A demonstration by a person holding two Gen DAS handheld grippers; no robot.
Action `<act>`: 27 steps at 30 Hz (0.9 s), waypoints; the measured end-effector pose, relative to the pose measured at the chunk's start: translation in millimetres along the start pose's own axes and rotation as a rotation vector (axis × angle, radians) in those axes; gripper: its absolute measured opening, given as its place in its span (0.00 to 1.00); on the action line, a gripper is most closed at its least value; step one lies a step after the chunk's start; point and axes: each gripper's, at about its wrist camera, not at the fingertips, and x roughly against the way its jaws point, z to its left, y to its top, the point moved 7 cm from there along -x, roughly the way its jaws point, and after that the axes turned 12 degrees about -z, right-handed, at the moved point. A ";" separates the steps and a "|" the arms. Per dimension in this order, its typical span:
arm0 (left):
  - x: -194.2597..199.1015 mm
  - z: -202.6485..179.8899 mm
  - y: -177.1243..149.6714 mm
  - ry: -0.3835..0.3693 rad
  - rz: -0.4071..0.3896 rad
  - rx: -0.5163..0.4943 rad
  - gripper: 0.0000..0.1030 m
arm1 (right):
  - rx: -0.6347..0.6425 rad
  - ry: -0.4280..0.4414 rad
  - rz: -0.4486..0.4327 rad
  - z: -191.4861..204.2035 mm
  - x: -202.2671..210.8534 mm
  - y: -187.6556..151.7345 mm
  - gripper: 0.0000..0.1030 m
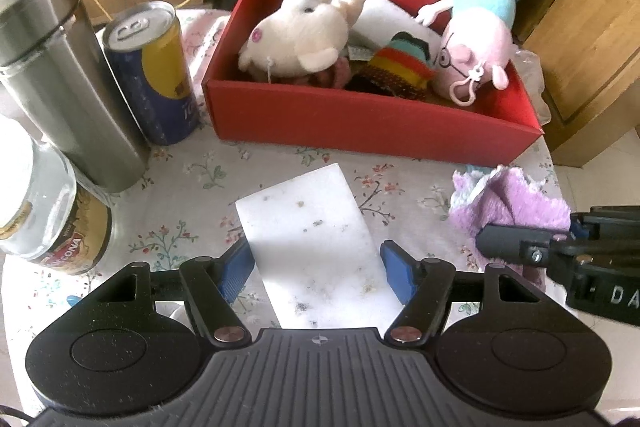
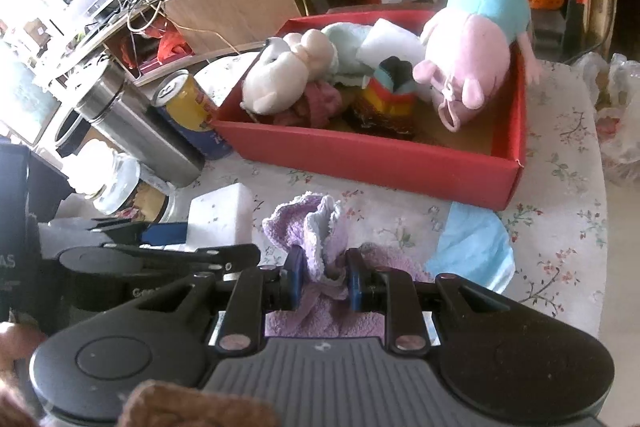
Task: Organize soft objects
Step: 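Lift the purple cloth with the right gripper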
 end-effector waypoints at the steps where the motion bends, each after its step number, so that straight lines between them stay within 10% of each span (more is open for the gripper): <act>1: 2.4 -0.4 0.6 0.000 -0.008 -0.001 0.66 | 0.003 0.001 -0.003 1.7 1.6 -1.6 0.00; 27: 50.3 -26.1 0.5 0.028 -0.139 -0.085 0.66 | 0.045 0.001 -0.110 14.1 64.6 -19.0 0.00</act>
